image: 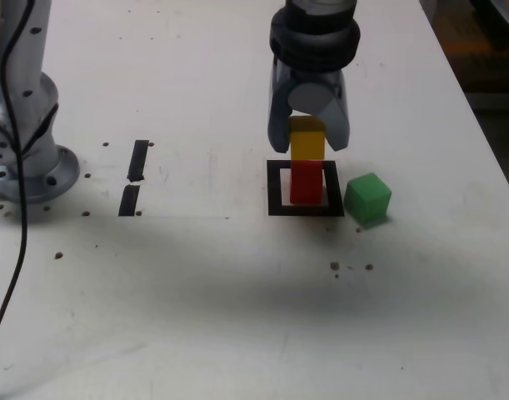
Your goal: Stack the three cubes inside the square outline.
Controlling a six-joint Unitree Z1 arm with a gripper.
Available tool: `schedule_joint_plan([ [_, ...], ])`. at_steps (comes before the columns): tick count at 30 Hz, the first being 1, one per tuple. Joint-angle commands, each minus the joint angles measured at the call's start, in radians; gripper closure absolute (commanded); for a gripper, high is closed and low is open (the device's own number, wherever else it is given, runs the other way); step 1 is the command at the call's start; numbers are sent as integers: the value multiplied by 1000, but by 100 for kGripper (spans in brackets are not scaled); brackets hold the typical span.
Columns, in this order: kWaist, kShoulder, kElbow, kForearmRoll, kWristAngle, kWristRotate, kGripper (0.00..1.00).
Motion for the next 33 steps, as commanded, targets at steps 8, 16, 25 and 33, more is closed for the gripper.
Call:
schedule_joint_plan([
  [8, 2, 5, 38, -38, -6, 1, 82],
  [16, 2, 13, 65, -82, -8, 2, 78],
  [25, 2, 18, 79, -86, -16, 9, 66],
  [33, 2, 22, 82, -84, -28, 9, 43],
])
